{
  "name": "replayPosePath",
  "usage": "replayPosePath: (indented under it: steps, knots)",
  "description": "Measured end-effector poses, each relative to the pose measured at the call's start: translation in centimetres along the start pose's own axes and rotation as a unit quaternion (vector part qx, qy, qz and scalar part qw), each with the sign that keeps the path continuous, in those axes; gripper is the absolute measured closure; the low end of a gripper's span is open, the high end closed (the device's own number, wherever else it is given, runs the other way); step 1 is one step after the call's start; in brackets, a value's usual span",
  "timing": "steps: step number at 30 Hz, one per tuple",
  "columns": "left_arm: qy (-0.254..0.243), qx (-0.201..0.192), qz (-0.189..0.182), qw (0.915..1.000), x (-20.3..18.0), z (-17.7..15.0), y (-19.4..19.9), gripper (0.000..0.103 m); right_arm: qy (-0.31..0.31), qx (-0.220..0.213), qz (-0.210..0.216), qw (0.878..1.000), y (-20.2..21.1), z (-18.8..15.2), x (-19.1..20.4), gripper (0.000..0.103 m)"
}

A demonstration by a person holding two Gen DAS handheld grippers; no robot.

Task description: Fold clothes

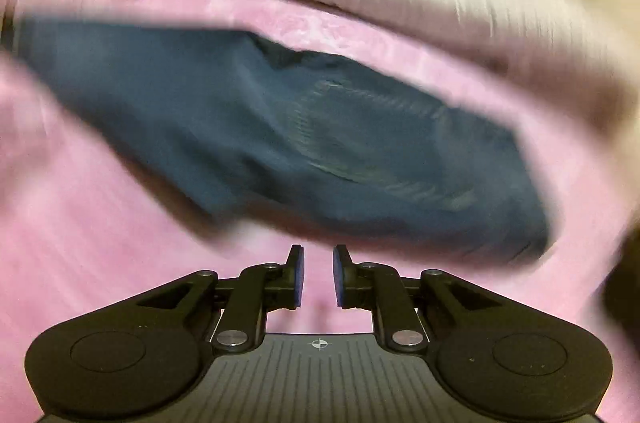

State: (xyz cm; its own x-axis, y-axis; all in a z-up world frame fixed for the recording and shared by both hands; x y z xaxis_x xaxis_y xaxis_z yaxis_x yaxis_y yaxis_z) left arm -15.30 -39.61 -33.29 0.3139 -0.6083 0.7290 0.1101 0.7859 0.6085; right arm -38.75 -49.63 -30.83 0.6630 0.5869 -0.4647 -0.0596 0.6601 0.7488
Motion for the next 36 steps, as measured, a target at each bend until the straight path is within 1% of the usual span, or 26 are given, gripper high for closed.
replayPosePath:
  steps: [1,2,3,4,6,10,12,15,17,20,24,25,27,29,31,32,33,34,35,36]
  knots:
    - [-0.001,-0.001,0.005,1.0000,0.0,0.1,-0.2,0.046,0.063,0.007,-0.020,0.998,-1.0,-1.0,-0.2,0.057]
    - [-0.002,0.002,0.010,0.9999,0.0,-0.2,-0.4,0.045,0.113,0.002,-0.033,0.993,-1.8,-1.8,-0.4,0.034]
    - [-0.004,0.005,0.015,0.9999,0.0,-0.4,-0.6,0.043,0.159,-0.006,-0.044,0.986,-2.6,-2.5,-0.5,0.029]
    - [-0.005,0.008,0.020,0.9998,0.0,-0.8,-0.8,0.043,0.205,-0.014,-0.056,0.977,-3.3,-3.2,-0.7,0.028]
    - [-0.001,0.025,0.024,0.9994,0.5,-2.2,-0.7,0.043,0.277,-0.036,-0.064,0.958,-4.7,-4.0,-0.7,0.028]
    - [0.006,0.065,0.031,0.9973,1.6,-5.8,-0.5,0.043,0.338,-0.079,-0.057,0.936,-7.1,-4.0,-0.5,0.028]
    - [0.003,0.085,0.039,0.9956,1.9,-7.8,-0.9,0.043,0.355,-0.093,-0.054,0.929,-8.0,-3.8,-0.6,0.028]
    - [-0.005,0.107,0.042,0.9934,2.2,-10.0,-2.5,0.043,0.345,-0.091,-0.059,0.932,-8.5,-2.8,-1.8,0.028]
    - [-0.015,0.112,0.039,0.9928,2.2,-10.8,-3.6,0.043,0.336,-0.086,-0.056,0.936,-8.5,-2.3,-2.5,0.028]
    - [-0.046,0.100,0.043,0.9930,2.1,-11.4,-4.7,0.043,0.342,-0.084,-0.055,0.934,-8.2,-2.4,-2.5,0.028]
    - [-0.091,0.077,0.047,0.9917,2.3,-12.3,-5.4,0.041,0.339,-0.069,-0.055,0.937,-7.9,-2.3,-2.3,0.028]
    - [-0.105,0.078,0.051,0.9901,2.5,-12.9,-5.3,0.041,0.339,-0.067,-0.055,0.937,-7.9,-2.2,-2.2,0.028]
    - [-0.114,0.099,0.056,0.9869,3.2,-14.7,-5.4,0.041,0.340,-0.066,-0.057,0.936,-7.9,-2.1,-2.0,0.028]
    - [-0.096,0.129,0.059,0.9851,4.2,-16.5,-5.9,0.041,0.338,-0.062,-0.057,0.937,-8.1,-2.0,-2.3,0.028]
    - [-0.096,0.144,0.065,0.9827,4.5,-17.3,-6.3,0.042,0.338,-0.059,-0.060,0.937,-8.5,-1.9,-2.4,0.028]
    - [-0.095,0.145,0.063,0.9828,4.6,-17.2,-6.5,0.044,0.337,-0.057,-0.061,0.938,-8.7,-1.9,-2.5,0.029]
    - [-0.095,0.148,0.061,0.9825,4.6,-17.1,-6.7,0.051,0.335,-0.055,-0.061,0.939,-8.9,-1.9,-2.5,0.030]
    - [-0.093,0.151,0.057,0.9825,4.7,-17.1,-6.9,0.061,0.337,-0.053,-0.059,0.938,-9.0,-1.9,-2.5,0.037]
    - [-0.090,0.155,0.053,0.9824,4.7,-17.1,-7.1,0.068,0.339,-0.051,-0.055,0.938,-9.1,-2.0,-2.4,0.046]
    - [-0.087,0.157,0.051,0.9823,4.8,-17.1,-7.2,0.082,0.346,-0.052,-0.052,0.935,-9.2,-2.1,-2.3,0.050]
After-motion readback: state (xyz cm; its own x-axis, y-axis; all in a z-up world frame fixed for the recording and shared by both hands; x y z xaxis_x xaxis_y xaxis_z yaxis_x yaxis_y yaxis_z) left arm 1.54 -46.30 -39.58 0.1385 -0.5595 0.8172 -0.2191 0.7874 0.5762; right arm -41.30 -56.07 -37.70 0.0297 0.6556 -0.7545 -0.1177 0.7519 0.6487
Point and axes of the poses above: each gripper's, at about its wrist camera, not at the fingertips, and y roughly against the way its jaws point, x to its left, z to its top, the point moved 1 cm from there along -y, roughly the way its jaws point, and after that the axes turned 2 degrees about y, right-handed, at the moved point
